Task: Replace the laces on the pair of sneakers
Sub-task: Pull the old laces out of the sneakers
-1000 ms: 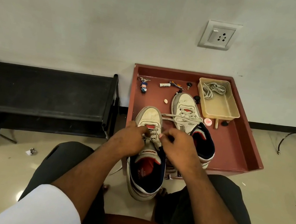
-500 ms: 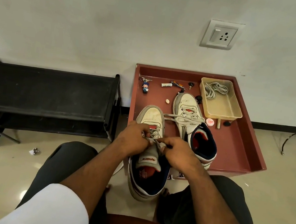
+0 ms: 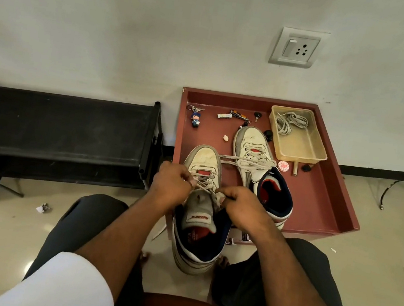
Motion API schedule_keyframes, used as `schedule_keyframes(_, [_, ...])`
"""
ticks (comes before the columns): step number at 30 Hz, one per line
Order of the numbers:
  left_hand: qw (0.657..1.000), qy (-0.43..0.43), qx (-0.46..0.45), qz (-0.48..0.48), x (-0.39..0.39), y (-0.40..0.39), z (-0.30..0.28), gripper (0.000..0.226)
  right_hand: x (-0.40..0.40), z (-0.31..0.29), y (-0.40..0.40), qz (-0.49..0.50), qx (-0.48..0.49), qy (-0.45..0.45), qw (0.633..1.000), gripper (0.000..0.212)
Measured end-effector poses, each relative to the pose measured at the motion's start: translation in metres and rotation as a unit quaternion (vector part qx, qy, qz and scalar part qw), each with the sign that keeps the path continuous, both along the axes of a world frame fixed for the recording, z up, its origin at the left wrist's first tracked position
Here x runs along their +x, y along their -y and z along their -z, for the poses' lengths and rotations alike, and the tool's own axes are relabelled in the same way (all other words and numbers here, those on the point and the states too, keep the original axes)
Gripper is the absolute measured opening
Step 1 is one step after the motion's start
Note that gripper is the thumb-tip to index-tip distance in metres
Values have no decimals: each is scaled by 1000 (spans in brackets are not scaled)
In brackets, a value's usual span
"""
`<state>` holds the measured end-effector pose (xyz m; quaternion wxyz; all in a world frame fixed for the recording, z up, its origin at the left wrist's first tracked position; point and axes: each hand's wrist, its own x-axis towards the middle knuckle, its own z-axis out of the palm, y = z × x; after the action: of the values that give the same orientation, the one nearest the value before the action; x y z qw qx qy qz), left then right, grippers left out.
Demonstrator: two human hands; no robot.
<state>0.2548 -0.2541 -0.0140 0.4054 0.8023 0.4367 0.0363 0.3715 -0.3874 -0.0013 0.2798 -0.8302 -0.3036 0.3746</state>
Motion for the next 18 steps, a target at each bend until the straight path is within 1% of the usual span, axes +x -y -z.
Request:
schedule_keyframes(1, [1000,3,13,0,-1,0,-2,11,0,0,0,-2,-1,2,1000,24])
schedule_keyframes(2, [998,-18,49,31,0,3,-5,12,1,-1,0,-7,-1,8,1000,23])
schedule_keyframes(3, [993,-45,87,70,2,6,-7,22,0,-1,0,-11,-2,14,1000,22])
schedule_keyframes(4, [982,-65,132,115,3,11,-8,34,-1,-2,-1,-15,-2,18,1000,21])
schedule_keyframes(5, [968,-87,175,156,6,16,-11,40,-2,-2,-1,-17,-2,20,1000,21])
schedule_keyframes(7, [951,-114,222,183,12,23,-12,38,-2,-3,-1,-14,-1,21,1000,21])
schedule_keyframes(10, [940,-136,251,187,15,25,-12,31,-2,-3,0,-10,2,13,1000,22])
schedule_keyframes(12, [936,-143,261,190,17,27,-13,32,-1,-3,0,-12,4,9,1000,22])
schedule_keyframes(15, [929,-170,261,200,16,25,-13,37,-1,-3,-1,-21,2,11,1000,23])
schedule_keyframes(18, [932,-184,232,209,16,24,-15,30,-2,-4,0,-25,3,7,1000,24])
